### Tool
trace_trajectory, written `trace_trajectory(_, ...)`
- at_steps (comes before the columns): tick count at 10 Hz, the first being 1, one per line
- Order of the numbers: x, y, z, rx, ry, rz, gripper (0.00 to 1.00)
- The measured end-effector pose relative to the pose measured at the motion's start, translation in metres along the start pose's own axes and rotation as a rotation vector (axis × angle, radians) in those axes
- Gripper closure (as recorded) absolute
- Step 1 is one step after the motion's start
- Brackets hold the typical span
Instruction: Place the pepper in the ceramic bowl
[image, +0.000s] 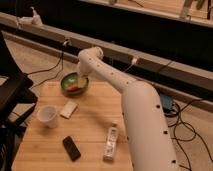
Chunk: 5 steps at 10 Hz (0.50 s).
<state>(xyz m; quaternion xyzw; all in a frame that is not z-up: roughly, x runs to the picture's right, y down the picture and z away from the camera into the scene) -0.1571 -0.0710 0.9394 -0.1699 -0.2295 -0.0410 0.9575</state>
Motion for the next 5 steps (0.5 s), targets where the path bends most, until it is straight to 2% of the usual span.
trace_trajectory(1,-0.0019,-0.0006,0.0007,-0.004,0.001,-0.002,0.26)
trace_trajectory(4,0.0063,0.0003,-0.0008,-0.008,0.020,0.012,0.54)
trace_trajectory(5,0.0002,0.0007,0.0009,-0.005,0.009,0.010,0.65)
